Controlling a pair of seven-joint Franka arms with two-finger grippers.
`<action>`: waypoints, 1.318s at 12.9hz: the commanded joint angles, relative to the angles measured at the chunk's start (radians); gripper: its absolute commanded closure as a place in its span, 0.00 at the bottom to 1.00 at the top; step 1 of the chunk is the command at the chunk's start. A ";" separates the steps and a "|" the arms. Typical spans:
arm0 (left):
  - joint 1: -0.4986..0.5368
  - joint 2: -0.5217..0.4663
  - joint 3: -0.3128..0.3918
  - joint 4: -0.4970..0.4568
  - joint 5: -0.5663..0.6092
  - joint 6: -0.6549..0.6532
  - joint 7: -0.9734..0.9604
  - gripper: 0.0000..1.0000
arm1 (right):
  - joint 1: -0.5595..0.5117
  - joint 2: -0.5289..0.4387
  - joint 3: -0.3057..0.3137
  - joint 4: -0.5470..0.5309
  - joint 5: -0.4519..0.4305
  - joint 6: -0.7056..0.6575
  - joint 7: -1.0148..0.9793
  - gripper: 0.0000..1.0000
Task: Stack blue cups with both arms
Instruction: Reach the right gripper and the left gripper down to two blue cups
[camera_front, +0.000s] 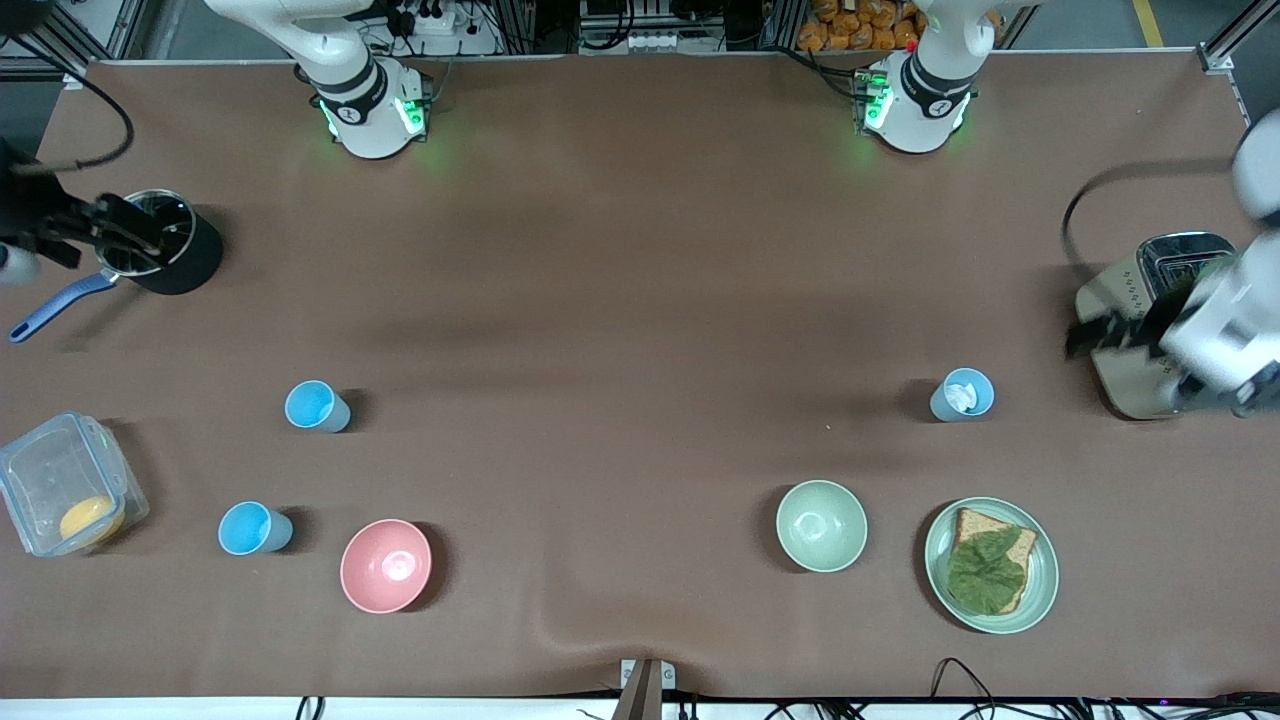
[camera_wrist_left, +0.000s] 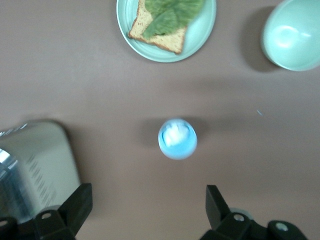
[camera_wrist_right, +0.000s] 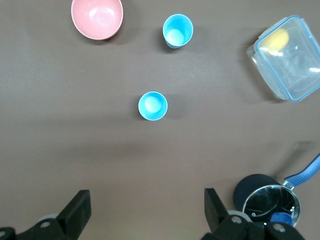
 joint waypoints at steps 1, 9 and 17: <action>0.017 0.002 -0.005 -0.246 -0.018 0.303 0.027 0.00 | -0.026 0.047 0.045 -0.107 0.005 0.148 0.006 0.00; 0.013 0.166 -0.008 -0.345 -0.009 0.509 0.027 0.26 | -0.055 0.214 0.041 -0.484 -0.012 0.782 -0.341 0.00; 0.010 0.180 -0.011 -0.362 -0.013 0.557 0.021 1.00 | -0.087 0.357 0.043 -0.501 -0.012 0.939 -0.550 0.00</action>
